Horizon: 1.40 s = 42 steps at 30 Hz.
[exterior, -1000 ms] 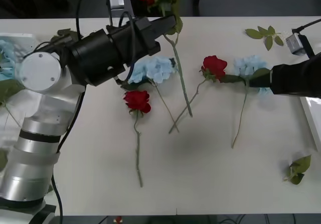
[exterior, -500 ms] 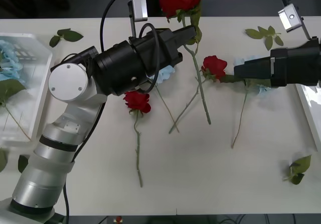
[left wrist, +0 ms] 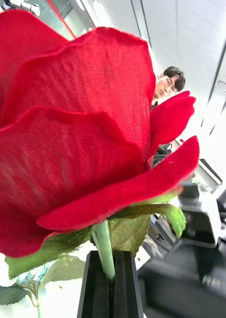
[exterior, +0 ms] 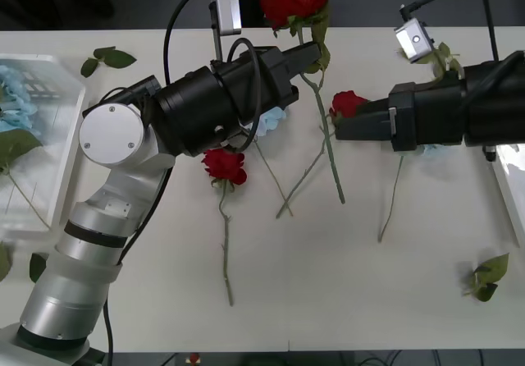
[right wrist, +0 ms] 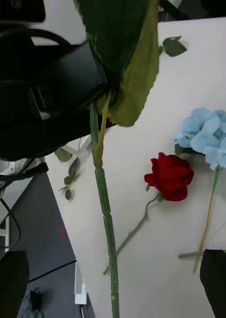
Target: Place the red flowers into the right box and the blue flowers into the left box. If a person shows an open palm, hand one flower to the person first, then continue sorting.
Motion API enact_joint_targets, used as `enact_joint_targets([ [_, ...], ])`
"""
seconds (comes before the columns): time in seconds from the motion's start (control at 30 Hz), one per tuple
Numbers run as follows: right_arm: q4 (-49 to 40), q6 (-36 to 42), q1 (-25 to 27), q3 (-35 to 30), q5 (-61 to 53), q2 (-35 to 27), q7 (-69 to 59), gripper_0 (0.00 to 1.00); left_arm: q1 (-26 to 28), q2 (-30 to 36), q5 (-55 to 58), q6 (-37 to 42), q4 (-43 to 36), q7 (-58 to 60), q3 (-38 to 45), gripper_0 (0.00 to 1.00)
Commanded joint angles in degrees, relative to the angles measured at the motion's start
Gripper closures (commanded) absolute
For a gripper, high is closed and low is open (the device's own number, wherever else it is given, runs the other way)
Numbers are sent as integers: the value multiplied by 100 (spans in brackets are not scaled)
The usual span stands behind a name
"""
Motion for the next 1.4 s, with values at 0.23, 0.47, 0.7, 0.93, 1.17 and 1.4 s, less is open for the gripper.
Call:
enact_joint_targets([
  [0.23,5,-299,-45,402,75,152,-214,0,43,-121,40,-50,-108,-106,15,100],
  [0.47,-4,-510,-53,552,75,213,-232,36,43,-121,40,-58,-108,-79,15,100],
  [0.7,5,-510,-53,587,75,266,-302,100,43,-121,49,-76,-108,-71,15,100],
  [0.93,5,-518,-53,595,75,310,-346,100,43,-121,76,-93,-108,-71,15,100],
  [1.17,-4,-527,-53,587,66,319,-355,100,43,-121,84,-129,-117,-71,15,100],
  [1.4,5,-589,-45,587,49,319,-355,100,43,-77,146,-129,-108,-71,41,20],
])
